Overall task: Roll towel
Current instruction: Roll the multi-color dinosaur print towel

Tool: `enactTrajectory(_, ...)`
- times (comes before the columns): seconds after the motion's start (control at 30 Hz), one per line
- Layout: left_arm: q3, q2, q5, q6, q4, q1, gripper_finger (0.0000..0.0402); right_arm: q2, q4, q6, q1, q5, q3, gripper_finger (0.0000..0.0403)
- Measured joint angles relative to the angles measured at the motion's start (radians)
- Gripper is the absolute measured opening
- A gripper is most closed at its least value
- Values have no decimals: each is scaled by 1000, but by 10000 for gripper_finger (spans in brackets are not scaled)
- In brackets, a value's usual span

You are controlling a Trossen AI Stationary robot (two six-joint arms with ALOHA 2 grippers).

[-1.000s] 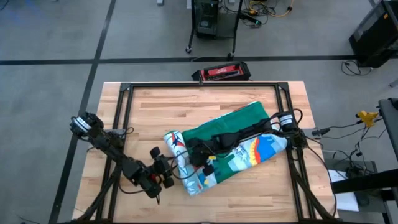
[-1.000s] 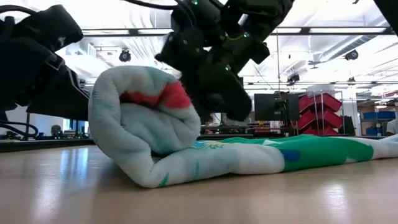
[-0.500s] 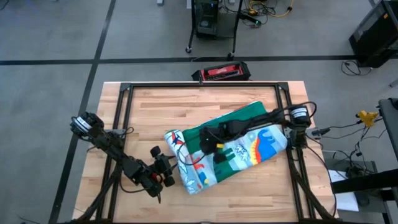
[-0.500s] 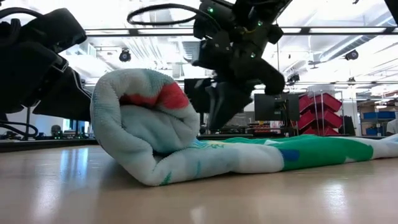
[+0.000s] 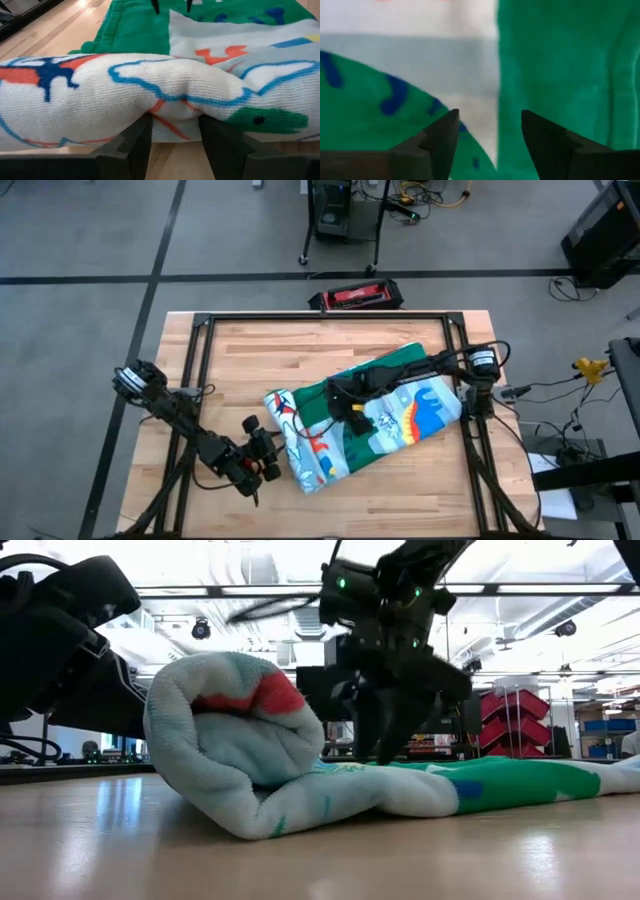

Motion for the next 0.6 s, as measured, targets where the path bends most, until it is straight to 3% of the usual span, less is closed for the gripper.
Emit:
enactTrajectory(0.27, 0, 0, -15, 29, 33, 5, 144, 59, 48, 5, 5, -13, -1, 204)
enactTrajectory(0.6, 1, 5, -27, 248, 165, 105, 151, 70, 137, 20, 46, -2, 4, 225)
